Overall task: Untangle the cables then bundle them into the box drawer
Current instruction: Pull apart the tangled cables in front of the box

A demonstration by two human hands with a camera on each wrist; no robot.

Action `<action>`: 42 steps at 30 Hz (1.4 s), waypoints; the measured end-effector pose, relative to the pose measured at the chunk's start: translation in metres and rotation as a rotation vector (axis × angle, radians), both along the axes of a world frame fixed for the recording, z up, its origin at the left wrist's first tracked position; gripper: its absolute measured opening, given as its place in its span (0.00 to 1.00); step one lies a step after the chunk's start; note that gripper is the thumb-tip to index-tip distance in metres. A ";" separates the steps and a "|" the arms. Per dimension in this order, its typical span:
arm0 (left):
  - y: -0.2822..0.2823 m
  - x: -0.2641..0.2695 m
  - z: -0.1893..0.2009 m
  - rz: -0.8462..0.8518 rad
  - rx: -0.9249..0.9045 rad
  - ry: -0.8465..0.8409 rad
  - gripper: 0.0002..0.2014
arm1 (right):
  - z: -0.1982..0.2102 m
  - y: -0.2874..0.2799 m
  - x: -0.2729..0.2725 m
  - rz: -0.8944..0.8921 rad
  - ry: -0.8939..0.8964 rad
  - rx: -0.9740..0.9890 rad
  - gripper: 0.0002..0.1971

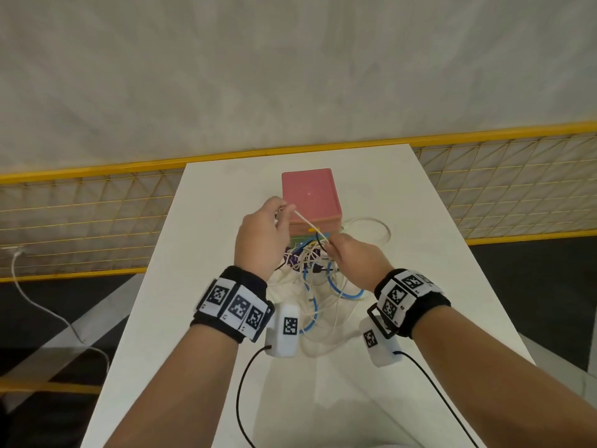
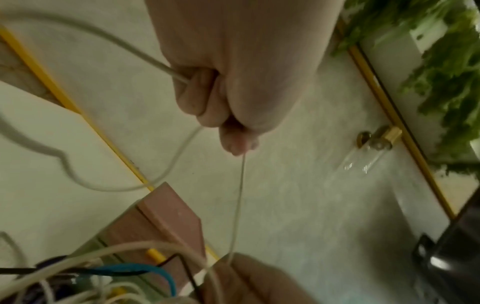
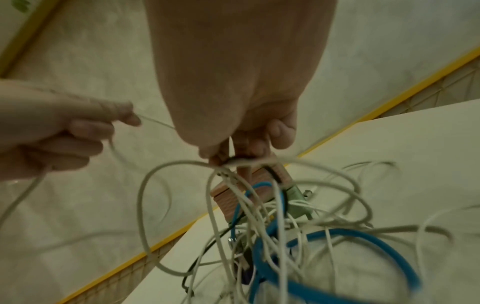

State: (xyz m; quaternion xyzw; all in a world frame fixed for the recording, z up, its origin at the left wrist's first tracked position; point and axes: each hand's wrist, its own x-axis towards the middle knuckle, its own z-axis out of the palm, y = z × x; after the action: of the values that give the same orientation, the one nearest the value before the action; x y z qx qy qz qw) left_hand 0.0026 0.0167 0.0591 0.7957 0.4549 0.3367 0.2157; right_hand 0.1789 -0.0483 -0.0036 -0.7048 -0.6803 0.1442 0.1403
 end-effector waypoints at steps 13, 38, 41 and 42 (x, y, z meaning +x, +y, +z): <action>0.000 0.009 0.059 -0.169 0.019 -0.122 0.14 | -0.016 -0.007 0.001 -0.017 -0.048 -0.023 0.17; 0.031 -0.032 0.038 0.074 0.112 -0.116 0.11 | -0.027 -0.006 0.017 -0.124 -0.043 -0.216 0.13; 0.045 -0.040 0.045 0.145 0.022 0.029 0.10 | -0.033 -0.013 0.018 -0.131 -0.030 -0.135 0.14; 0.043 -0.038 0.042 0.138 0.010 0.131 0.17 | -0.032 -0.013 0.016 -0.113 -0.036 -0.104 0.14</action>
State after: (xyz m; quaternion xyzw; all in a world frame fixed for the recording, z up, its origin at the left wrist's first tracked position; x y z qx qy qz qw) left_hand -0.0352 0.0598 0.1010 0.7838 0.5202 0.3004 0.1575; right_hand 0.1954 -0.0612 -0.0358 -0.7509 -0.6334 0.1582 0.0992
